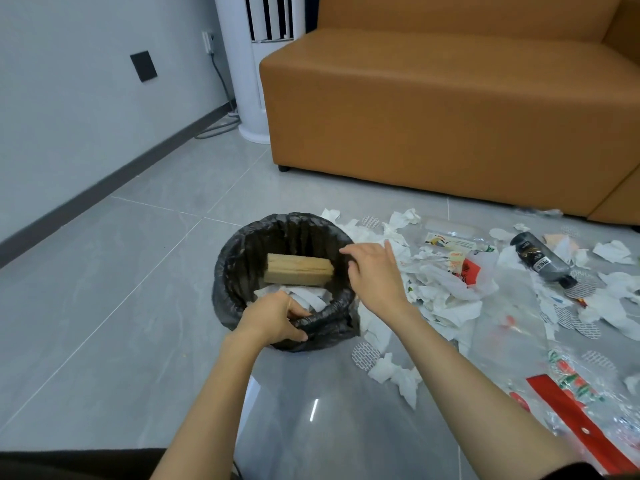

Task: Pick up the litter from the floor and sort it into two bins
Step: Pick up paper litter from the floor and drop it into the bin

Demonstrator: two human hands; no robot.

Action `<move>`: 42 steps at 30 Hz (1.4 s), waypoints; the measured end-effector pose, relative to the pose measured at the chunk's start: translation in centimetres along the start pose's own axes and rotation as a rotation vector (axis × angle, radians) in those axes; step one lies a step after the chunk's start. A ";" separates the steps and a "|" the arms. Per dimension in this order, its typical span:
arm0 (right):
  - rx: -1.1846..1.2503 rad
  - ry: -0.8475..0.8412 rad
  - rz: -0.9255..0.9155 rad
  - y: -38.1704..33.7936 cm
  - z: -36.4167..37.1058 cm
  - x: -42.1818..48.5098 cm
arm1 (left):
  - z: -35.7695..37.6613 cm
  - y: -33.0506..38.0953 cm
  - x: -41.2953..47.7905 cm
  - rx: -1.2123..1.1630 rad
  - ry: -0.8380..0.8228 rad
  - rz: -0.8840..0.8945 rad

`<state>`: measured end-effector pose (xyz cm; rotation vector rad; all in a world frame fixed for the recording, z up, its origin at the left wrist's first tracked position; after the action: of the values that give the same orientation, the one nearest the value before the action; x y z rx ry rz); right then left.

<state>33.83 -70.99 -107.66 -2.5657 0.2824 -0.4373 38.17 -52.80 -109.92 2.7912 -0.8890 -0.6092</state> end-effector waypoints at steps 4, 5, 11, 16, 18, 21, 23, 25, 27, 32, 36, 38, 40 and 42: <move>0.197 0.210 0.202 2.8 -0.7 -1.9 | -0.5 -0.9 -0.4 0.060 0.213 -0.086; 0.198 0.162 0.274 4.2 -0.1 -2.4 | -0.5 -0.9 -0.5 0.080 0.264 -0.112; 0.100 -0.504 0.658 10.1 6.1 -8.0 | 0.4 -0.9 -0.5 0.113 0.474 -0.142; -0.061 -0.634 0.777 11.3 8.7 -13.2 | 0.3 -0.4 -0.7 0.158 0.582 -0.077; -0.047 -0.503 0.746 11.5 9.1 -14.5 | 0.4 -0.5 -0.8 0.161 0.598 -0.073; 0.012 -0.410 0.666 11.4 9.8 -15.5 | 0.4 -0.5 -0.8 0.161 0.607 -0.068; 0.064 -0.352 0.630 11.2 10.1 -15.3 | 0.4 -0.4 -0.7 0.185 0.650 -0.060; 0.123 -0.248 0.642 10.7 9.9 -14.7 | 0.5 -0.6 -0.6 0.200 0.736 -0.057; 0.141 -0.153 0.610 10.1 9.6 -13.6 | 0.8 -0.5 -0.3 0.125 0.756 -0.053; 0.063 -0.274 0.463 9.3 10.1 -11.0 | 1.2 1.6 0.6 0.039 0.772 0.094; -0.021 -0.547 0.505 9.8 11.6 -11.7 | 1.8 4.3 0.6 0.031 0.854 0.171; -0.068 -0.545 0.452 9.8 11.9 -12.3 | 2.5 5.4 0.9 0.024 0.895 0.211; -0.094 -0.505 0.405 10.0 11.6 -12.8 | 3.2 6.5 1.7 0.025 0.921 0.259; -0.095 -0.477 0.384 10.7 10.9 -13.3 | 4.2 7.5 2.8 0.015 0.898 0.300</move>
<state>24.22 -71.28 -125.51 -2.5277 0.6096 0.3317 34.55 -60.59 -112.68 2.4193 -1.0175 0.6494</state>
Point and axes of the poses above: each hand's wrist, its own x-axis towards the middle knuckle, its own z-axis out of the palm, y = z × x, the point moved 3 cm from there along x, towards the middle knuckle, and after that the axes turned 9 degrees about x, right-handed, at the moved point
